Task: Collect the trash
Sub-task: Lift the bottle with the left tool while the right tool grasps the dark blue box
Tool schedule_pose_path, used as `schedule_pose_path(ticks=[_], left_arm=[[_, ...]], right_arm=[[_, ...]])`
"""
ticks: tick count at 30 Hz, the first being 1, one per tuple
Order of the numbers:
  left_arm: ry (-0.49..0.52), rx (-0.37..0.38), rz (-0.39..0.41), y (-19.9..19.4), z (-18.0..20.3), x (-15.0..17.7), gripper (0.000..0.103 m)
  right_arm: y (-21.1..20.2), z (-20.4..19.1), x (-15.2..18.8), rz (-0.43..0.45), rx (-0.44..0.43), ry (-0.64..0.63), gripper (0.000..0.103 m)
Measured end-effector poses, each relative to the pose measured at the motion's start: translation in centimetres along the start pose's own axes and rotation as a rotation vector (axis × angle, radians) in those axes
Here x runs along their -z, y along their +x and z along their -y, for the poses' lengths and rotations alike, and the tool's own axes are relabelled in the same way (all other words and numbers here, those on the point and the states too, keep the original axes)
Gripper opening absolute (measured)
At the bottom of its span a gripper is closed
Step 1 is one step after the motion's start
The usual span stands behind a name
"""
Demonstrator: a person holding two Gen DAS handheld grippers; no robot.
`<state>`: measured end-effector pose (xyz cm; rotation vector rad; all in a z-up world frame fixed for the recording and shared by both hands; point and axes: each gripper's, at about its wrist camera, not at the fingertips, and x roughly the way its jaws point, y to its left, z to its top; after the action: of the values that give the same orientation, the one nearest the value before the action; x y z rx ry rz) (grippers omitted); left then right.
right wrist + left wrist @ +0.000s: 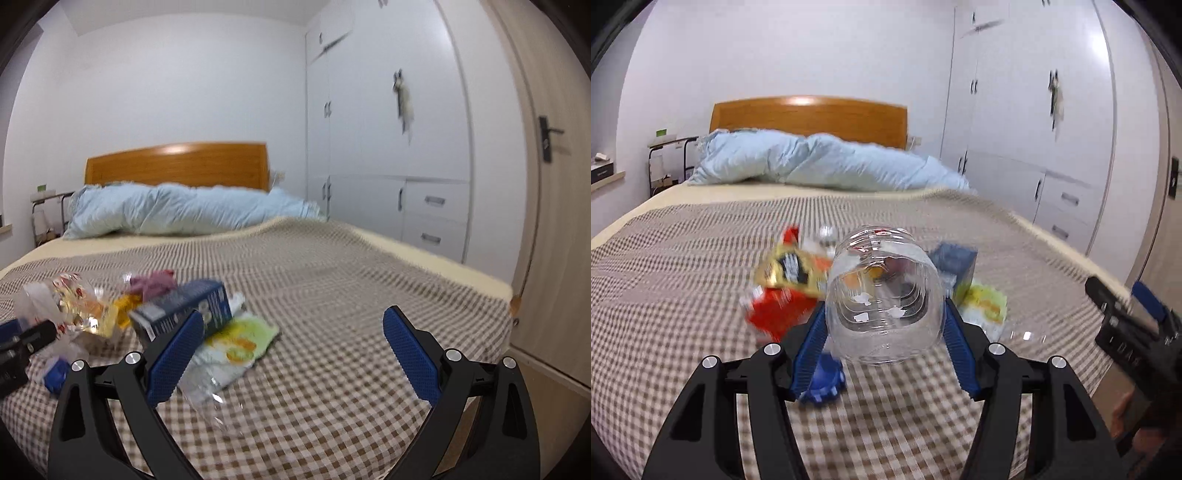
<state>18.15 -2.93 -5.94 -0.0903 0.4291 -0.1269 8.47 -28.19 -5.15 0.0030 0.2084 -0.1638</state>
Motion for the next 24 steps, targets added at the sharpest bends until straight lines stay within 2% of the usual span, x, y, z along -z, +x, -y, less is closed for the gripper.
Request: schedule_pose_path(ticks=[3,5,8,11,14,16,21,24], left_arm=[[0.007,0.006,0.047,-0.5,-1.1,-1.3,0.059],[-0.006,0.019,0.052,-0.4,-2.1,-2.0,0.059],[-0.037,0.029,0.05,0.1,-3.9,-3.0,0.059],[-0.075,0.058,0.038,0.7,-5.8,-3.7,0.059],[-0.09,0.066,0.028,1.4,-7.4,-4.4,0.059],[-0.076,0.055,0.026,2.0,-8.2,-4.8,0.059],[-0.089,0.059,0.003,3.3,-10.4,-5.1,0.059],[-0.098,0.094,-0.01,4.1,-11.7,-5.3,0.059]], right_arm=[[-1.3,-2.4,-0.2,0.083,0.025,-0.044,0.094],[-1.4,-4.3,-0.2,0.096,0.01,-0.062,0.094],[-1.1,-6.9,-0.3,0.1,0.06,-0.052,0.094],[-0.7,-9.4,-0.3,0.098,0.071,-0.042,0.094],[0.2,-11.6,-0.1,0.063,0.083,-0.048,0.094],[1.4,-13.2,0.2,0.008,0.105,-0.067,0.094],[3.8,-15.3,0.5,-0.106,0.147,-0.025,0.094],[4.7,-16.8,0.6,-0.139,0.183,-0.017,0.094]])
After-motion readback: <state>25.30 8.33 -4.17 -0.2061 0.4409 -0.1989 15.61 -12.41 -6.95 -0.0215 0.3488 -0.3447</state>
